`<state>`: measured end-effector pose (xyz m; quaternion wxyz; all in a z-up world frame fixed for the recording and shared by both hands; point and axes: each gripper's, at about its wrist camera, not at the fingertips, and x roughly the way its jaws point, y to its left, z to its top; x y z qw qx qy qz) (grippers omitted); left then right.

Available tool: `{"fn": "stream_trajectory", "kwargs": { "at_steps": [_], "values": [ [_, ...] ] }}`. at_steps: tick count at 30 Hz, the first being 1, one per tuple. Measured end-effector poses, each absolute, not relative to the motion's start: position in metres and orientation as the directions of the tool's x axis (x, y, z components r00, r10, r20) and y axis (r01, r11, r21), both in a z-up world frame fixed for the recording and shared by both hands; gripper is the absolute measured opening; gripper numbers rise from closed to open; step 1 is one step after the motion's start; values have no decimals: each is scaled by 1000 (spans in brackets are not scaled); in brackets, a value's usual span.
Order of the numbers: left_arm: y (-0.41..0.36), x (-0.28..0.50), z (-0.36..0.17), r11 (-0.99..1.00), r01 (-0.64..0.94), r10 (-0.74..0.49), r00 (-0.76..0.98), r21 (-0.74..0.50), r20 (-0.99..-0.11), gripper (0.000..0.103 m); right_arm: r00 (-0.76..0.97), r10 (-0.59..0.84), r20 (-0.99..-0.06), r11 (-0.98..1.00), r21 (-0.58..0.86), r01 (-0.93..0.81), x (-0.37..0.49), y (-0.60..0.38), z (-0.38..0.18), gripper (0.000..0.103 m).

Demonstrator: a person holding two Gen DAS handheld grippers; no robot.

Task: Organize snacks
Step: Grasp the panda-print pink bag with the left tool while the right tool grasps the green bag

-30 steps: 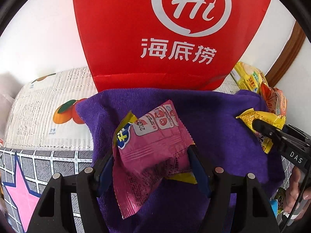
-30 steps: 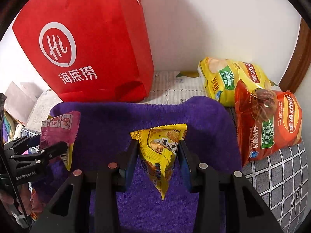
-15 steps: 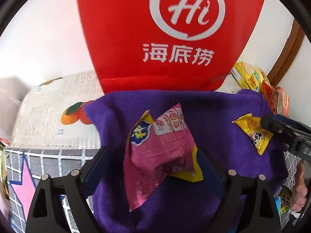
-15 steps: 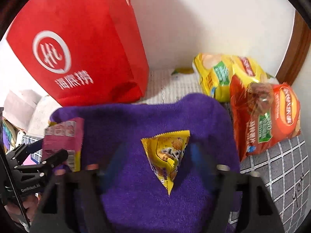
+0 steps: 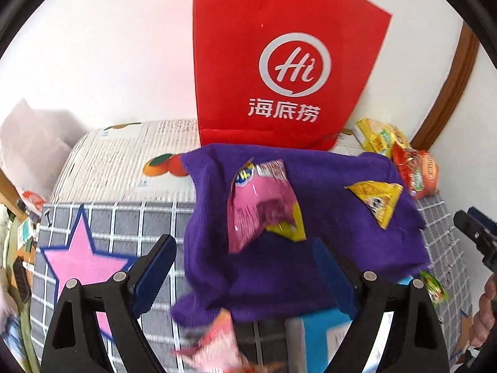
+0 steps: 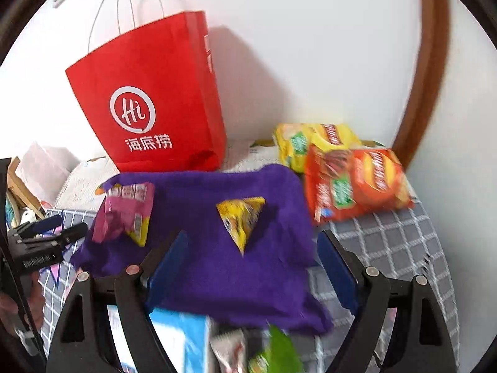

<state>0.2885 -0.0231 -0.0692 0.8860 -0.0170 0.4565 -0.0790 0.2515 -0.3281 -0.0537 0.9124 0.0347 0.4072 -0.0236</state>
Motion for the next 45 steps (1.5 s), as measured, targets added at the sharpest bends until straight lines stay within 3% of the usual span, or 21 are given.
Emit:
{"fn": "stream_trajectory", "kwargs": {
  "at_steps": [15, 22, 29, 31, 43, 45],
  "values": [
    [-1, 210, -64, 988, 108, -154, 579, -112, -800, 89, 613, 18, -790, 988, 108, 111, 158, -351, -124, 84],
    [17, 193, -71, 994, 70, -112, 585, -87, -804, 89, 591, 27, -806, 986, 120, 118, 165, -350, -149, 67],
    [29, 193, -84, 991, 59, -130, 557, -116, -820, 89, 574, 47, -817, 983, 141, 120, 178, -345, -166, 64],
    [27, 194, -88, 990, 62, -142, 549, -129, -824, 89, 571, 68, -818, 982, 155, 105, 179, -344, -168, 54],
    [11, 213, -124, 983, 53, -180, 476, -176, -861, 88, 596, 78, -799, 977, 180, 113, 157, -355, -151, 48],
    [12, 217, -129, 981, 42, -189, 464, -192, -866, 84, 603, 77, -794, 976, 183, 117, 153, -356, -147, 48]
  ]
}}
